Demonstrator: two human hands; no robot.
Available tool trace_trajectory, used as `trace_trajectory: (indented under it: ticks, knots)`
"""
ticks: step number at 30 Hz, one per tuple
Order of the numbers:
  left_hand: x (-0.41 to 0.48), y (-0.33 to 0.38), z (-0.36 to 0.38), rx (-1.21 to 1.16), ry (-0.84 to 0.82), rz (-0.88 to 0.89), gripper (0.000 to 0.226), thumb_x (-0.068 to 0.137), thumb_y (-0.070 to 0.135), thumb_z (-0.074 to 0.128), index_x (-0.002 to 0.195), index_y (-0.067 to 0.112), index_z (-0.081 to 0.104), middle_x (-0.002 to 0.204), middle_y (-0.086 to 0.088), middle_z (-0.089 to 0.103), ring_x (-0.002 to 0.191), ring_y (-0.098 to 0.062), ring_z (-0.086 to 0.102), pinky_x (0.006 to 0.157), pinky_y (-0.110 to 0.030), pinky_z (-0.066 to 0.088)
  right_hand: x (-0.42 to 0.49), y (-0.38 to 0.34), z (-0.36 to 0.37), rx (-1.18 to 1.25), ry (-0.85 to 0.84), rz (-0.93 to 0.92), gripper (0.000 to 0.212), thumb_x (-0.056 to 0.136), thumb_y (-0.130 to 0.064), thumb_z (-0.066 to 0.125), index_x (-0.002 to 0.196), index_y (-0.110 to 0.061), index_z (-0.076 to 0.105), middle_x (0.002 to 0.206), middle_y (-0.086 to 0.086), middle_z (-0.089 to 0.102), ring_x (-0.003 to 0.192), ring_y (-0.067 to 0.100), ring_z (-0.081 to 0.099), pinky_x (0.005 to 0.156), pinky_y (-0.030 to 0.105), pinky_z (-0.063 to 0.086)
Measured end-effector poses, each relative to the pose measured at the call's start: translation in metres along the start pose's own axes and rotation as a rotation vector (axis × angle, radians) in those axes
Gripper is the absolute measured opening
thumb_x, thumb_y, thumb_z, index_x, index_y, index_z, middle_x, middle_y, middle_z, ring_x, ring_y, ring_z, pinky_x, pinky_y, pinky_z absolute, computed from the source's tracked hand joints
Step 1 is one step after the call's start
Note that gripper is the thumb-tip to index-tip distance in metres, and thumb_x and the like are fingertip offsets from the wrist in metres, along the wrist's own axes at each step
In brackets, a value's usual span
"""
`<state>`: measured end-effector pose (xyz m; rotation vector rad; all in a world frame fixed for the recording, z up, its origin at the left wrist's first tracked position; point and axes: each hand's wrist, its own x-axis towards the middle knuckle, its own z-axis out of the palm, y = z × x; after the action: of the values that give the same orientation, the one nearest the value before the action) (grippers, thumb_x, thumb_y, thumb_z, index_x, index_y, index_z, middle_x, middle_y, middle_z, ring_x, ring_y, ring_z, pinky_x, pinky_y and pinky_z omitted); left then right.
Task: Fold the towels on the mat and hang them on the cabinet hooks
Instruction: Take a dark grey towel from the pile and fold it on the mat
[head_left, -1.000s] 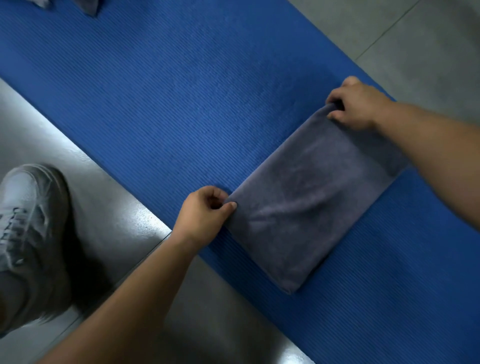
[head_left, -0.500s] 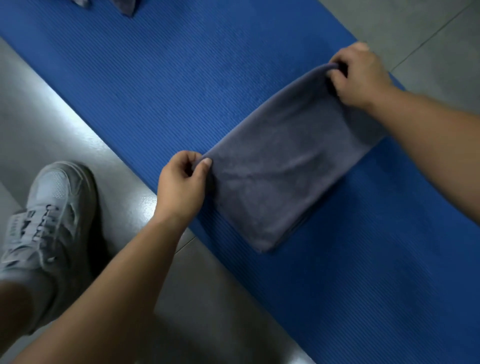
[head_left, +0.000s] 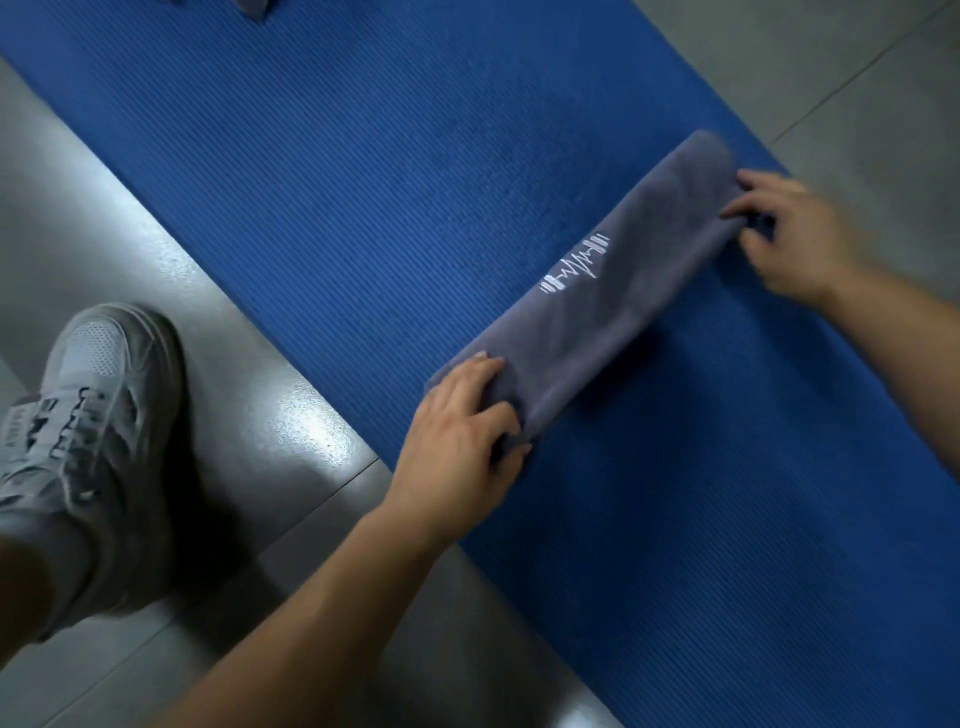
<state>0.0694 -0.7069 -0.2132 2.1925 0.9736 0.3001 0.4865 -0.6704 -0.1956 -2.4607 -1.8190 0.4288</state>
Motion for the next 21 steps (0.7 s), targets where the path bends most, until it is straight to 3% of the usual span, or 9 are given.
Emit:
trace_trajectory:
  ticks: [3, 6, 8, 11, 15, 21]
  knots:
    - [-0.004, 0.007, 0.008, 0.118, -0.033, -0.049, 0.022, 0.081, 0.040, 0.072, 0.089, 0.021, 0.072, 0.140, -0.011, 0.054, 0.134, -0.031, 0.048, 0.105, -0.046, 0.044, -0.002, 0.004, 0.006, -0.017, -0.152, 0.055, 0.041, 0.090, 0.000, 0.051, 0.126, -0.013, 0.066, 0.157, 0.009, 0.039, 0.145, 0.037, 0.033, 0.123, 0.045, 0.022]
    - [0.008, 0.017, 0.001, 0.170, 0.085, -0.038, 0.028, 0.088, 0.043, 0.060, 0.098, 0.019, 0.071, 0.138, -0.011, 0.055, 0.129, -0.032, 0.050, 0.109, -0.045, 0.037, -0.007, -0.029, 0.006, 0.016, -0.018, 0.186, 0.048, 0.086, -0.029, 0.037, 0.121, -0.017, 0.069, 0.154, 0.008, 0.043, 0.145, 0.043, 0.027, 0.124, 0.044, 0.018]
    - [0.025, 0.021, -0.002, 0.237, 0.115, -0.048, 0.036, 0.091, 0.041, 0.054, 0.117, 0.019, 0.066, 0.150, -0.016, 0.046, 0.142, -0.035, 0.039, 0.118, -0.051, 0.026, -0.015, -0.065, 0.013, 0.031, 0.051, 0.091, 0.046, 0.090, -0.033, 0.038, 0.118, -0.014, 0.069, 0.153, 0.011, 0.045, 0.146, 0.044, 0.025, 0.121, 0.047, 0.022]
    - [0.044, 0.016, 0.009, 0.369, -0.037, -0.121, 0.066, 0.095, 0.051, 0.039, 0.152, 0.019, 0.039, 0.166, -0.018, 0.019, 0.155, -0.036, 0.011, 0.124, -0.056, 0.007, -0.027, -0.118, 0.039, 0.044, 0.002, -0.184, 0.052, 0.093, -0.041, 0.039, 0.126, -0.009, 0.065, 0.153, 0.019, 0.042, 0.145, 0.048, 0.028, 0.119, 0.054, 0.025]
    - [0.029, 0.002, 0.034, 0.492, -0.116, -0.168, 0.074, 0.100, 0.060, 0.024, 0.162, 0.020, 0.015, 0.168, -0.018, 0.005, 0.156, -0.033, 0.002, 0.124, -0.056, 0.005, -0.033, -0.139, 0.062, -0.039, -0.183, -0.196, 0.067, 0.093, -0.054, 0.030, 0.152, -0.023, 0.038, 0.167, 0.005, 0.013, 0.154, 0.032, 0.003, 0.124, 0.050, 0.005]
    - [0.019, 0.009, 0.047, 0.525, -0.082, -0.245, 0.077, 0.101, 0.063, 0.016, 0.162, 0.018, 0.006, 0.169, -0.015, -0.004, 0.156, -0.030, -0.009, 0.125, -0.055, 0.001, -0.002, -0.089, 0.055, -0.135, -0.199, 0.004, 0.075, 0.098, -0.066, 0.022, 0.160, -0.029, 0.001, 0.167, -0.003, -0.015, 0.152, 0.028, -0.020, 0.123, 0.045, -0.010]
